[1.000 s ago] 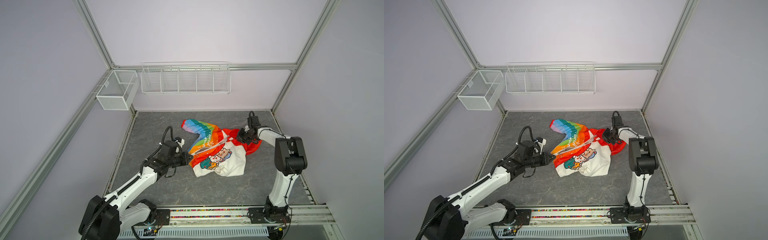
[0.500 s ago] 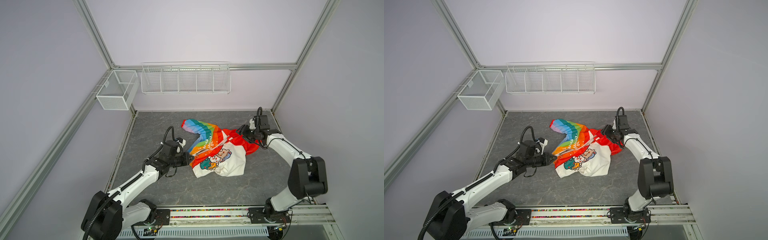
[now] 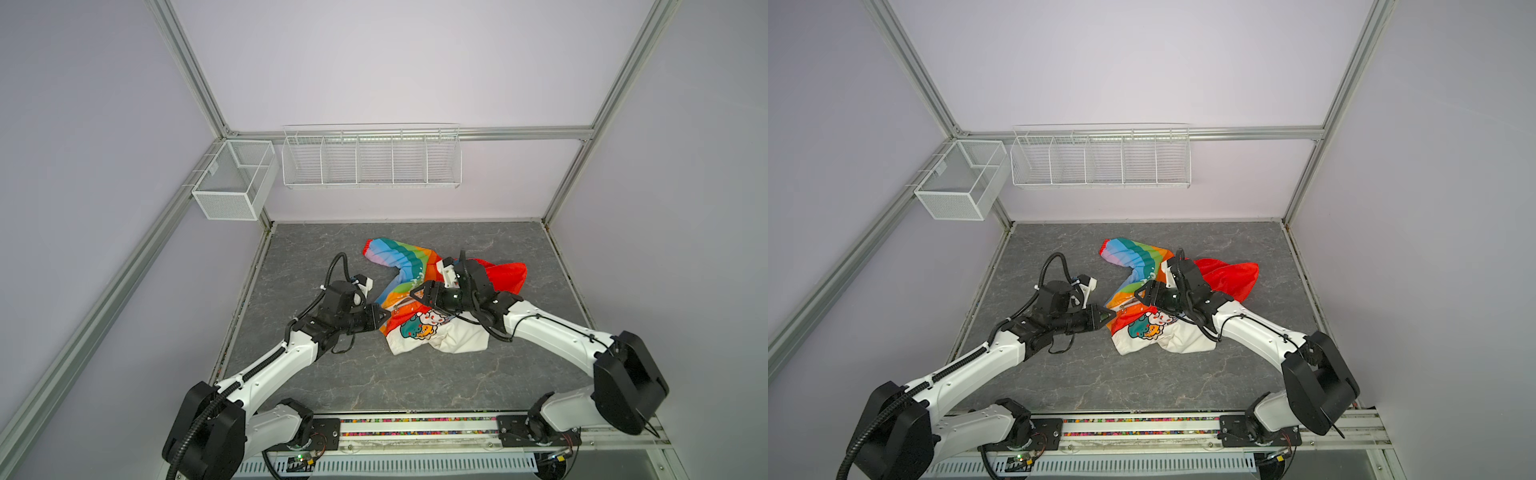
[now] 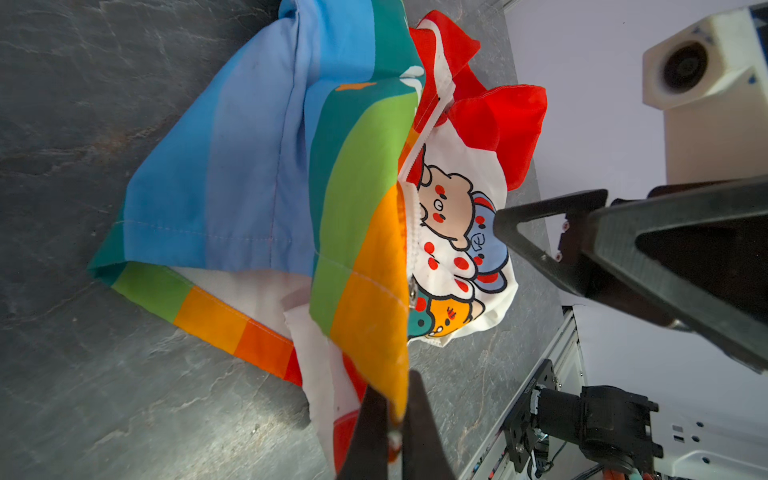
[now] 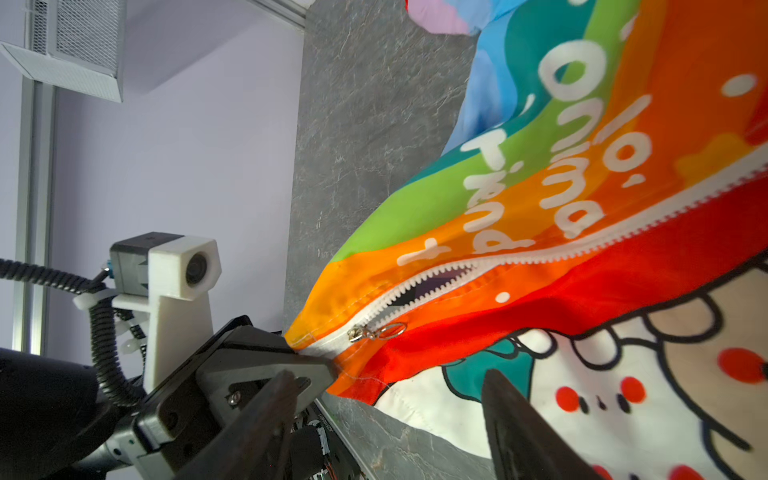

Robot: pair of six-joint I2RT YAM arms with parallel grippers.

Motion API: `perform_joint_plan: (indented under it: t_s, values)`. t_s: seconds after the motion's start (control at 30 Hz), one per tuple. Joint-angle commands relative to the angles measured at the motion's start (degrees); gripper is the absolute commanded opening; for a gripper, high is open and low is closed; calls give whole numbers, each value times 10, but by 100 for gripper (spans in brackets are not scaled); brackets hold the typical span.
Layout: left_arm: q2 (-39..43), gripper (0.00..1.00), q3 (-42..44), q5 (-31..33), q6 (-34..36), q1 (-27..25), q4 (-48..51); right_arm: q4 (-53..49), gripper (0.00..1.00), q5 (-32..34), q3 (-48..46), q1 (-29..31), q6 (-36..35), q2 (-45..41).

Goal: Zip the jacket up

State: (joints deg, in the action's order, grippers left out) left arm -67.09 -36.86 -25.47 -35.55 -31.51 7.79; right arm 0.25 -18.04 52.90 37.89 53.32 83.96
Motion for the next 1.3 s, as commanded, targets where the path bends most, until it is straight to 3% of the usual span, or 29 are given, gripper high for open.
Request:
perform_joint_plan:
  t_s: [0.0,0.13,0.5,0.73,1.1,1.27]
  values:
    - [-9,0,9,-5,0,2,-25,45,72,7,10,6,33,30]
    - [-20,0,33,-7,-14,2,-80,50,72,4,9,5,36,43]
    - [-42,13,107,21,-45,1,-224,36,72,5,4,-1,27,25]
    - [-48,29,120,32,-42,0,-253,46,71,-1,1,-2,32,29]
    - [-106,28,115,32,-49,-6,-301,45,71,-5,-2,-1,32,18]
    - [-120,16,113,24,-57,-7,-313,49,71,-10,-9,0,39,10]
